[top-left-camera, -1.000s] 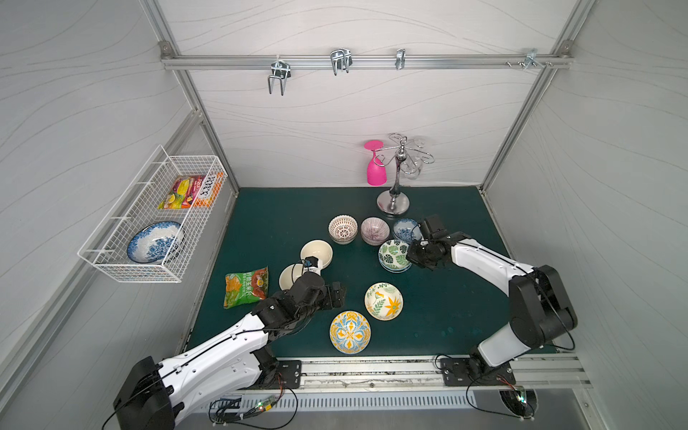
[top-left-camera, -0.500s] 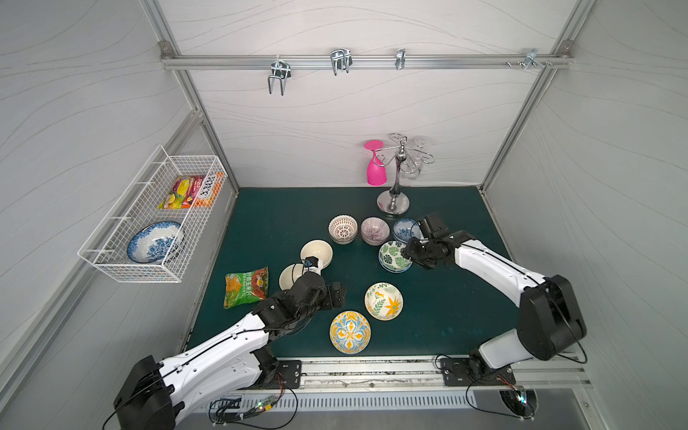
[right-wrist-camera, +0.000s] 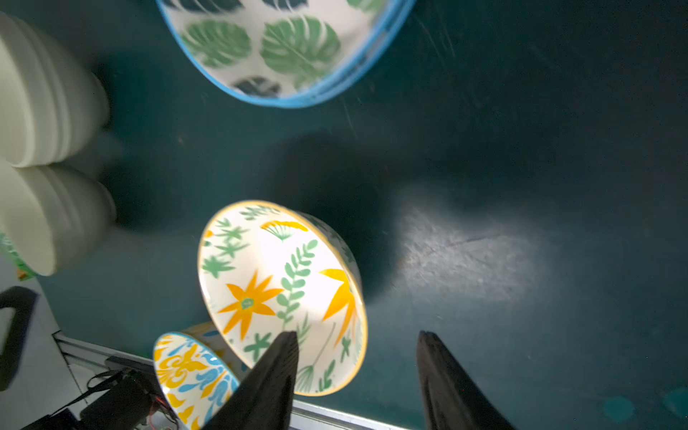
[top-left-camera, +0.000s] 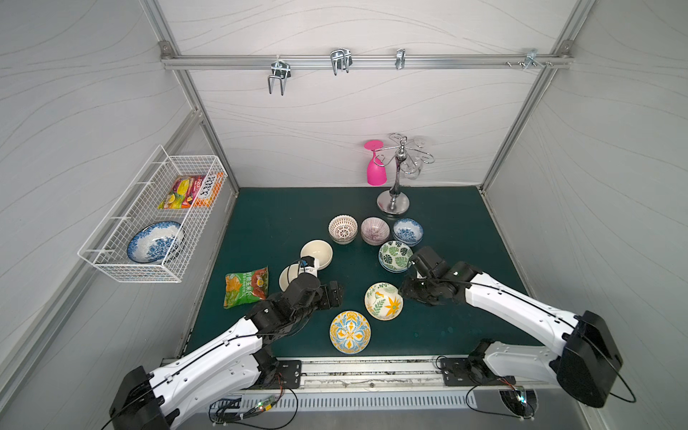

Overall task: Stack the bowls
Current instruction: Place the bowl on the bowl, then pick up the bowl from the center of the board, then place the bowl at the center of the board.

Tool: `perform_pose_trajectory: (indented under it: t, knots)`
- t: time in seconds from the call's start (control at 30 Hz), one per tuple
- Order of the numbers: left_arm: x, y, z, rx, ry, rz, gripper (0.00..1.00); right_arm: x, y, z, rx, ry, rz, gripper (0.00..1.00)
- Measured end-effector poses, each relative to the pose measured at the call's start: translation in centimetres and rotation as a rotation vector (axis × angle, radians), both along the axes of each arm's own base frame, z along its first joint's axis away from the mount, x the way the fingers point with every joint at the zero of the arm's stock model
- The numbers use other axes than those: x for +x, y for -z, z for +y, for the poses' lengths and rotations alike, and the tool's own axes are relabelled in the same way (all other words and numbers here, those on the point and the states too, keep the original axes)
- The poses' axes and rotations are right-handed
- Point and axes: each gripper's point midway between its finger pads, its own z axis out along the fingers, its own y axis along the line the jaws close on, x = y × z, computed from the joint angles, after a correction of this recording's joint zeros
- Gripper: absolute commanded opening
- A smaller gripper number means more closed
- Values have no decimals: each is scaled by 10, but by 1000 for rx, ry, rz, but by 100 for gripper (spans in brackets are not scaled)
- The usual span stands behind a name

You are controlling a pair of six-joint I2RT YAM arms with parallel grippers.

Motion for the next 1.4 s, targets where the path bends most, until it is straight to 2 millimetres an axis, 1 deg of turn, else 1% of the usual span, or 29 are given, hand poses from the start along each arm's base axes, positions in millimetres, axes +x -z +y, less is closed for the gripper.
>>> perform_pose_trajectory:
  t: [0.07,0.13,0.3,0.47,0.6,0.7,0.8,0.93,1.13,1.27,1.4]
  knots:
    - [-2,-4,3,-17,-6,-10,99,-9,11,-3,-18,5,28,55]
    - [-5,-7,6,-36,-16,-20,99,-14,17,-4,-25,12,45,54]
    - [-10,-10,15,-54,-42,-28,100,-17,29,2,-34,20,71,48]
    - [-12,-8,20,-59,-58,-25,100,-16,40,12,-37,23,92,31]
    - [-13,-7,22,-53,-65,-21,100,-12,35,22,-25,19,84,17]
    - [-13,-6,23,-49,-68,-18,100,-7,28,33,-16,14,73,0]
    - [-14,-5,23,-49,-70,-20,100,1,20,46,2,7,54,0]
    - [-14,-6,25,-56,-73,-30,100,9,24,57,-13,4,66,0]
    - [-16,-9,30,-71,-85,-52,100,28,18,80,-8,-9,49,0]
    - [-16,-12,33,-80,-93,-69,100,47,15,95,9,-5,35,0]
    - [-16,-13,34,-79,-100,-75,100,71,18,99,33,23,37,0]
